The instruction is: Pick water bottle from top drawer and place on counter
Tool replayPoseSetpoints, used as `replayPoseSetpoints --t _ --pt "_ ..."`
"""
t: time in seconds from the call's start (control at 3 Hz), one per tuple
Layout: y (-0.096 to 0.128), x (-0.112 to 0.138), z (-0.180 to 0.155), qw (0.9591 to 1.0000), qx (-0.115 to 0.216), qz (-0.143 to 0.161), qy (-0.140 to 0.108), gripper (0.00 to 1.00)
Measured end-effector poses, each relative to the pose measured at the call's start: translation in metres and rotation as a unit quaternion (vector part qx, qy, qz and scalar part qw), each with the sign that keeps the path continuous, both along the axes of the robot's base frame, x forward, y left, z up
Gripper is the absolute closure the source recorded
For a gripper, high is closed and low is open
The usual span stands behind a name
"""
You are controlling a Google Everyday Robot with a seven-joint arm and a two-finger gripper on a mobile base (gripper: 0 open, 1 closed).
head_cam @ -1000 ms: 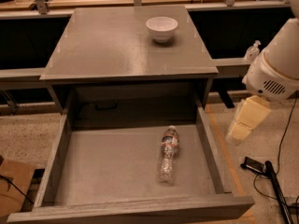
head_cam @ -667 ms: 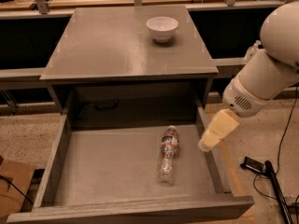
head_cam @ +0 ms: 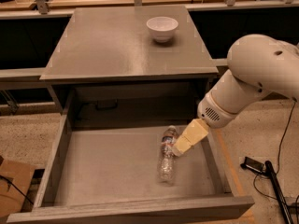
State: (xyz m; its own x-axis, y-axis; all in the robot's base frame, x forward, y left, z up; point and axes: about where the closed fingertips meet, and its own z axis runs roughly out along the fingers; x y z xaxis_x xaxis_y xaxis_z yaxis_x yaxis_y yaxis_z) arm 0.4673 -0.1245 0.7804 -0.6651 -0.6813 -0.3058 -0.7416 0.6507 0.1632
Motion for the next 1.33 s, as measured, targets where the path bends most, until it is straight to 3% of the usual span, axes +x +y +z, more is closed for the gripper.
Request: replayPoseSetpoints --t 0.67,1.33 --pt "0.04 0.005 -0.051 0.9967 0.054 -0.015 0.059 0.0" --pt "0.078 0.008 -0.134 0.987 0.085 -0.06 0.122 0.0"
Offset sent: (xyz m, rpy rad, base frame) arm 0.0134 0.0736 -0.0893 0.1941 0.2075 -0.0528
